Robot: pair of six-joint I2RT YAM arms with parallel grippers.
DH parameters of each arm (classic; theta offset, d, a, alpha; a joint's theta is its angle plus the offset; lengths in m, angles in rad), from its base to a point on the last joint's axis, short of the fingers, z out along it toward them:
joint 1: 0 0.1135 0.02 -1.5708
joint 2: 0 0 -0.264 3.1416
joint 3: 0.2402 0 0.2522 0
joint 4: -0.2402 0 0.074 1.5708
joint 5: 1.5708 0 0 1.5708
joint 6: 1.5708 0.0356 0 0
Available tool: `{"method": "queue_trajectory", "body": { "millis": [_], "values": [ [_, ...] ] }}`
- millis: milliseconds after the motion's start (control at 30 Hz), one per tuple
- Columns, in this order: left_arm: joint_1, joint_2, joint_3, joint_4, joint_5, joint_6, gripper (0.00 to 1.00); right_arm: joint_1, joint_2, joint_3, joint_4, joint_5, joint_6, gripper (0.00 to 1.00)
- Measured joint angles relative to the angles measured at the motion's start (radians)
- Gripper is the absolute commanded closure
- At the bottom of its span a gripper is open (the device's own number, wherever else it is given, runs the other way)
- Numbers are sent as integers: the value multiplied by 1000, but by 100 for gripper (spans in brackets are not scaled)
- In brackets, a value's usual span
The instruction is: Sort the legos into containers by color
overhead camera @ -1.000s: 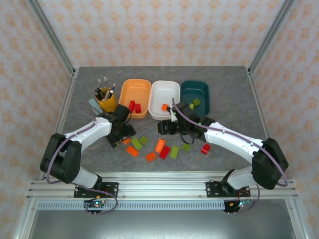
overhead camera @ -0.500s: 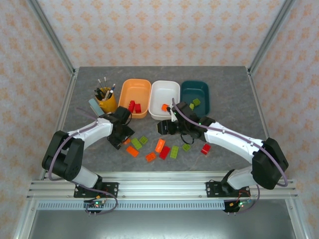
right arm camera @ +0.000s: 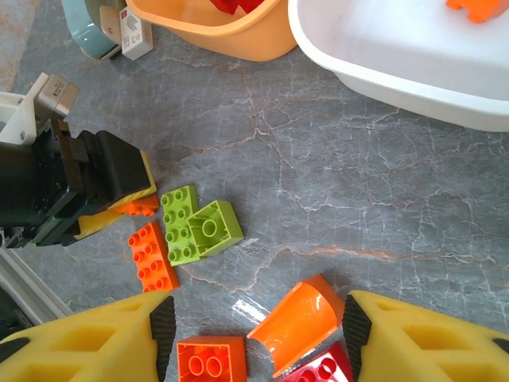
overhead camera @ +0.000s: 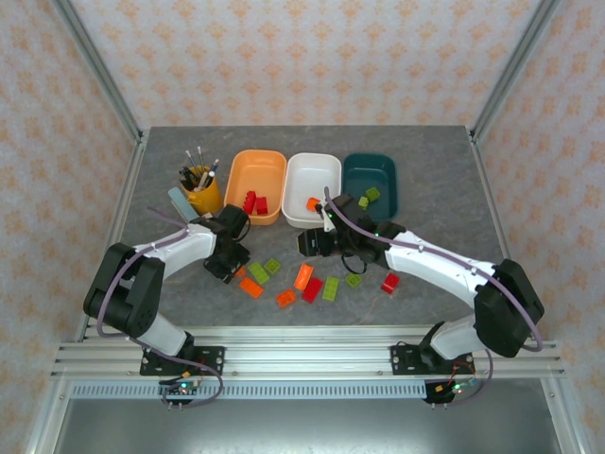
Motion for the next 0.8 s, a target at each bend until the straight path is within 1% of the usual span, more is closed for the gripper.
{"method": "queue_trajectory", "body": {
  "millis": [100,233,400,533,600,667,733,800],
  "values": [
    [0,0,1,-2,1,1,66,0,-1,-3,39,-29,9,40],
    [0,0,4,-6,0,0,67,0,-18,-31,104,-88,30,40],
    [0,-2,10,-13,-4,21,68,0,-39,-49,142,-141,43,39],
    [-1,-5,76,-26,-23,69,69,-5,-71,-49,146,-145,46,39],
    [-3,-5,150,-42,-34,105,69,-17,-91,-48,143,-126,48,39],
    [-14,-4,245,-65,-50,149,69,-39,-113,-46,133,-81,57,38],
    [-33,10,352,-87,-58,193,69,-64,-137,-43,119,-13,68,37],
    [-60,51,486,-109,-65,246,69,-85,-159,-34,103,88,79,32]
  ]
}}
